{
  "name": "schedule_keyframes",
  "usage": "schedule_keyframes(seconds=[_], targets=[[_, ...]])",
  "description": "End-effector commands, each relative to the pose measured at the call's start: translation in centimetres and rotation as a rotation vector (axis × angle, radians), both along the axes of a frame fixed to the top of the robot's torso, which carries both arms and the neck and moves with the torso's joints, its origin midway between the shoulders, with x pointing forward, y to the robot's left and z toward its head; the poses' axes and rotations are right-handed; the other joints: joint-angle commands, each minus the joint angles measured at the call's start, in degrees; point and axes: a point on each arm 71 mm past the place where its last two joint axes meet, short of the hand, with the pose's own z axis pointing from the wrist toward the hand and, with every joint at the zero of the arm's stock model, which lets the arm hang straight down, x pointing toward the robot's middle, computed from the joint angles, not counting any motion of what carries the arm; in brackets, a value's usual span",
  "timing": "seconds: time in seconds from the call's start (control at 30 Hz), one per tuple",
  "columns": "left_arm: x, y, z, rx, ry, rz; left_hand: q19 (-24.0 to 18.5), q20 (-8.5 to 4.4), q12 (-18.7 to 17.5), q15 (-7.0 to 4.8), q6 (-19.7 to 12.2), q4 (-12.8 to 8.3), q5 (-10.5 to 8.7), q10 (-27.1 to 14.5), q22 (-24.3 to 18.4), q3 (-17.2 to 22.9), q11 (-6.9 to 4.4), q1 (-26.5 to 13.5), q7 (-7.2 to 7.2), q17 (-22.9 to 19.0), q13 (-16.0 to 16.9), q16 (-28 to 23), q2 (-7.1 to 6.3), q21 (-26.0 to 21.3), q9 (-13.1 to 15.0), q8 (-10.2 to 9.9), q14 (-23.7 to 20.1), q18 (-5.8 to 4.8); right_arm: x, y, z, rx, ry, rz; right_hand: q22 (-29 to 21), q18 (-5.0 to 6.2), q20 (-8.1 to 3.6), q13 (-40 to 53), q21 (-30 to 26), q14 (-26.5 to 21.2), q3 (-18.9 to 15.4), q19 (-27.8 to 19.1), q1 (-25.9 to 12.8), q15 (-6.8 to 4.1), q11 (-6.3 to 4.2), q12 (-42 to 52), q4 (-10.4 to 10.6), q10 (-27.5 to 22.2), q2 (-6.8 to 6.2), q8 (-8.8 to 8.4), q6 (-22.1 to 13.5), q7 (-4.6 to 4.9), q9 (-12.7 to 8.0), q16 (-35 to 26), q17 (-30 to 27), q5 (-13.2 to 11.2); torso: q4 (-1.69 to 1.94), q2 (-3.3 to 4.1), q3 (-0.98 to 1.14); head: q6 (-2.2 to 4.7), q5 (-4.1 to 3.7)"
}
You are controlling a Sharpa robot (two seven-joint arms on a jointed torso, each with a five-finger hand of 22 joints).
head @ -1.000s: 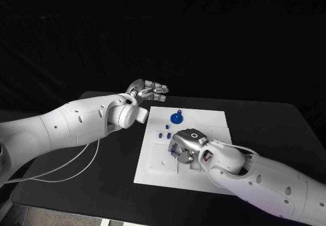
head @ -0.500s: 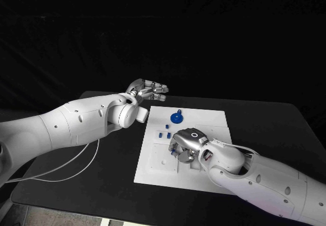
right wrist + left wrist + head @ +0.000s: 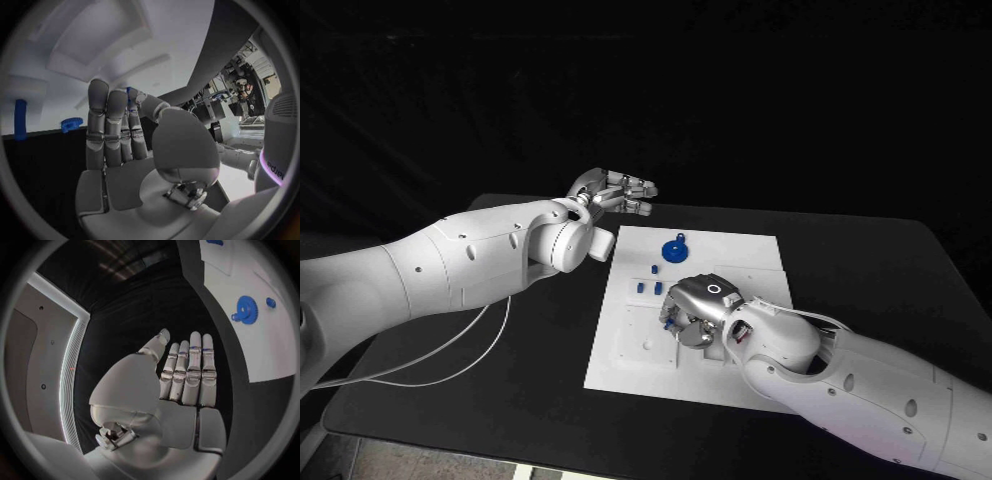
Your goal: Assemble the parts on the task board
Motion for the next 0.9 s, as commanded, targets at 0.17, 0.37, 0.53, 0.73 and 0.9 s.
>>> schedule_keyframes(seconds=[0.17,0.37,0.53,0.73,0.9], targets=[[0.01,-0.25,0.12,-0.009,0.0,-0.014,0.4,0.07,-0.1,0.24,-0.3,0.0,-0.17,-0.4,-0.1,-0.3,0.17,0.5,-0.09,0.0,0.0,-0.4,0.01,0.3,0.0,-0.1,-0.3,-0.58,-0.02,-0.12,-0.24,-0.024,-0.001,-0.005,0.4,1.0,-0.17,0.1,-0.6,0.1,0.1,0.3,-0.1,-0.32,-0.82,0.1,-0.2,1.1,0.48,0.36,0.5,0.0,0.1,0.1,-0.1,0.0,-0.02,0.03,0.01,-0.01,0.08],[0.01,-0.27,0.12,-0.009,0.001,-0.014,0.4,0.07,-0.1,0.24,-0.3,0.0,-0.17,-0.4,-0.1,-0.3,0.17,0.5,-0.09,0.0,0.0,-0.4,0.01,0.3,0.0,-0.1,-0.3,-0.58,-0.09,0.01,-0.21,-0.023,0.0,-0.002,0.4,1.0,-0.17,0.1,-0.6,0.1,0.1,0.3,-0.1,-0.32,-0.82,0.1,-0.2,1.1,0.48,0.36,0.5,0.0,0.1,0.1,-0.1,0.0,-0.04,0.01,0.02,-0.06,0.13],[0.0,-0.35,0.12,-0.009,0.001,-0.015,0.4,0.07,-0.1,0.24,-0.3,0.0,-0.17,-0.4,-0.1,-0.3,0.17,0.5,-0.09,0.0,0.0,-0.4,0.01,0.3,0.0,-0.1,-0.3,-0.58,-0.09,0.27,-0.29,-0.03,0.007,-0.002,0.6,0.98,-0.16,0.1,-0.8,0.1,0.1,0.3,-0.1,-0.31,-0.81,0.1,-0.1,1.0,0.5,0.35,0.5,0.02,0.1,0.1,-0.1,0.0,-0.04,0.03,-0.05,-0.05,0.06],[0.0,-0.48,0.12,-0.01,0.001,-0.018,0.4,0.07,-0.1,0.24,-0.3,0.0,-0.17,-0.4,-0.1,-0.3,0.17,0.5,-0.09,0.0,0.0,-0.4,0.01,0.3,0.0,-0.1,-0.3,-0.58,-0.11,0.64,-0.59,-0.044,0.019,0.001,0.8,0.96,-0.14,0.1,-1.0,0.1,0.0,0.3,-0.2,-0.29,-0.8,0.1,-0.1,0.9,0.52,0.34,0.4,0.04,0.1,0.1,-0.1,0.1,0.05,0.04,-0.02,-0.15,0.02],[0.0,-0.48,0.11,-0.009,0.002,-0.018,0.4,0.07,-0.1,0.24,-0.3,0.0,-0.17,-0.4,-0.1,-0.3,0.17,0.5,-0.09,0.0,0.0,-0.4,0.01,0.3,0.0,-0.1,-0.3,-0.58,-0.14,0.75,-0.99,-0.05,0.032,0.0,1.0,0.89,-0.06,0.0,-1.5,0.1,-0.3,0.3,-0.6,-0.17,-0.59,0.1,0.2,0.2,0.38,0.3,-0.2,0.23,0.0,-0.1,-0.4,1.6,0.02,0.01,-0.07,-0.25,0.06]])
